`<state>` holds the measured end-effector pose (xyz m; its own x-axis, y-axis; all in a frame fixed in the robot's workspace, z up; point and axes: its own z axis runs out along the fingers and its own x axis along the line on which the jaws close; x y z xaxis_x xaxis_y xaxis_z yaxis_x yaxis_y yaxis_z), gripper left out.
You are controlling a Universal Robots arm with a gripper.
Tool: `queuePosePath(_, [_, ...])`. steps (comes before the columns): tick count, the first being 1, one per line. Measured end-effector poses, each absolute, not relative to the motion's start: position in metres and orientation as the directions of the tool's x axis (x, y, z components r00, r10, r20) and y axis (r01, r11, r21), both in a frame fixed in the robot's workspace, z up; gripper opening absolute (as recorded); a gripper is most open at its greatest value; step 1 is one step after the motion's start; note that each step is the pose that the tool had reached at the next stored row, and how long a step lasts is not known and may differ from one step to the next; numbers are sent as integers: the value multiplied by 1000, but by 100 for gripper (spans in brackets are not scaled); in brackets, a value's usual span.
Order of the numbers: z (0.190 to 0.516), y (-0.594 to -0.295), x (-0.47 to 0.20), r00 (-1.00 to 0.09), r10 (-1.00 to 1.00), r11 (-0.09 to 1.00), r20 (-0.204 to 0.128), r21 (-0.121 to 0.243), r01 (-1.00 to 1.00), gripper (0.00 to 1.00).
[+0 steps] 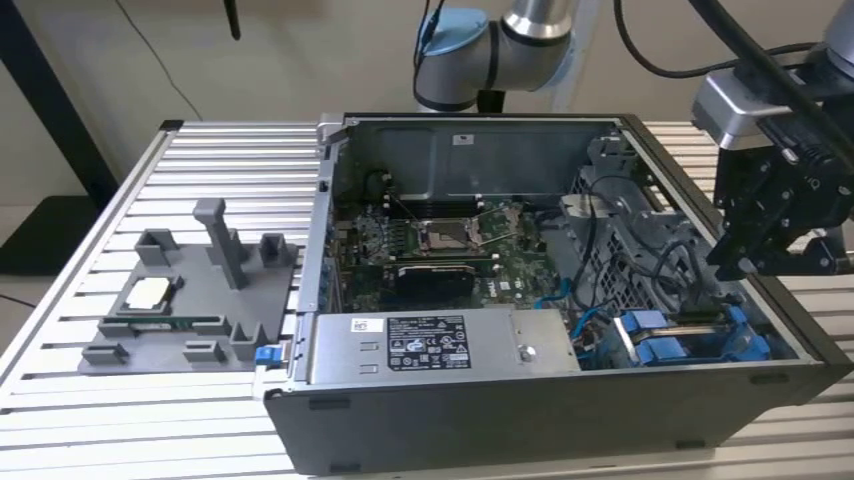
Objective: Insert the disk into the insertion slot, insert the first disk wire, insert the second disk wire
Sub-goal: 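Insert the second disk wire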
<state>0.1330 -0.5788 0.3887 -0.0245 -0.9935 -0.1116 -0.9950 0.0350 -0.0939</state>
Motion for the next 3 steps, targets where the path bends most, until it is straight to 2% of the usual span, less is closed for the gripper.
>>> queuePosePath(3, [389,-579,133,-24,-993,35,-112,-94,-995,24])
